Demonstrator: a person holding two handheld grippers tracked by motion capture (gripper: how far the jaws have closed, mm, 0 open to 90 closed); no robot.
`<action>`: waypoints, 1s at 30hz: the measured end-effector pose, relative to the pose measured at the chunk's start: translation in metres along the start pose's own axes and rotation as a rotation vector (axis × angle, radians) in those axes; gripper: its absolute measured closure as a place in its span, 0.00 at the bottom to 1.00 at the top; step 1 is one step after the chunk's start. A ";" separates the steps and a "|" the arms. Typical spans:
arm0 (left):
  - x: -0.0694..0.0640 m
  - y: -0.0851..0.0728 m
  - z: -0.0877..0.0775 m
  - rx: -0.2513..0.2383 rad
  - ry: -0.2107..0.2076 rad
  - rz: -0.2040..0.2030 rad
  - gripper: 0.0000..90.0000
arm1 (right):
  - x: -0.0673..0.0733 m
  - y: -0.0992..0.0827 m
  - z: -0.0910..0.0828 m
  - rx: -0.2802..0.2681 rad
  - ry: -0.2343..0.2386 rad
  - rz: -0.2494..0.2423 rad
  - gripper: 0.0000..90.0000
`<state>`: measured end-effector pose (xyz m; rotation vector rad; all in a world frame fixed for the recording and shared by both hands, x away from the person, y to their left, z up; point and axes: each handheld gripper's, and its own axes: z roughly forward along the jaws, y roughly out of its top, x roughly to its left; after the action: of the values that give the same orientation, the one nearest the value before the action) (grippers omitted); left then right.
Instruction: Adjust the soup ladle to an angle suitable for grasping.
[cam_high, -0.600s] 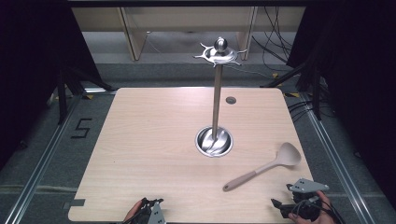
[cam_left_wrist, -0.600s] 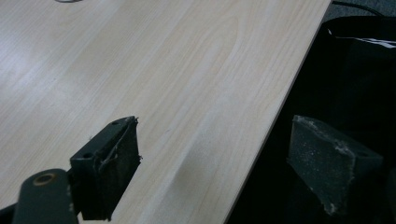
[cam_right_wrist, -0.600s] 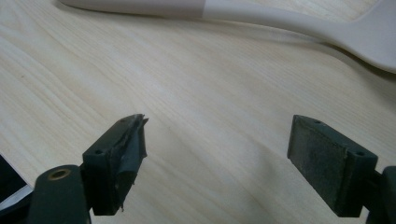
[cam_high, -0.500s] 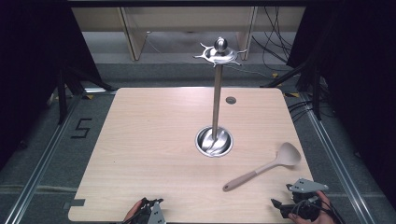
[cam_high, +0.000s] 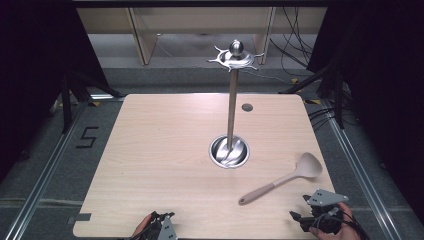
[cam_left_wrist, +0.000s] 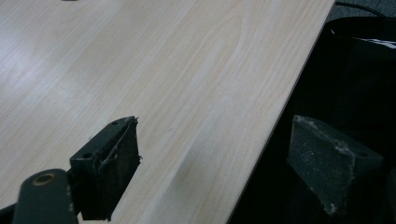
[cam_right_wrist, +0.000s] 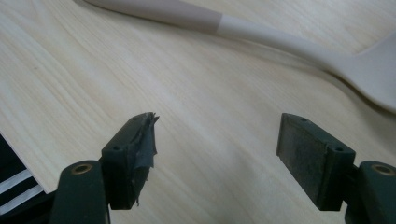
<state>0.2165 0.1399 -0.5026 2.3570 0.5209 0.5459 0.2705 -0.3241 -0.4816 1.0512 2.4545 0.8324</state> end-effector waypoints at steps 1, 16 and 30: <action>0.000 0.000 0.000 0.000 0.000 0.000 0.18 | 0.000 0.000 0.000 0.000 0.000 0.000 0.33; -0.001 0.001 0.001 0.006 -0.015 0.000 0.18 | -0.009 0.043 0.006 0.008 0.027 -0.186 0.41; 0.002 0.000 0.000 0.006 0.007 0.000 0.18 | -0.013 0.073 0.032 0.102 0.064 -0.293 0.49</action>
<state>0.2181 0.1408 -0.5028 2.3617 0.5266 0.5533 0.3346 -0.2810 -0.4590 0.6810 2.6431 0.6613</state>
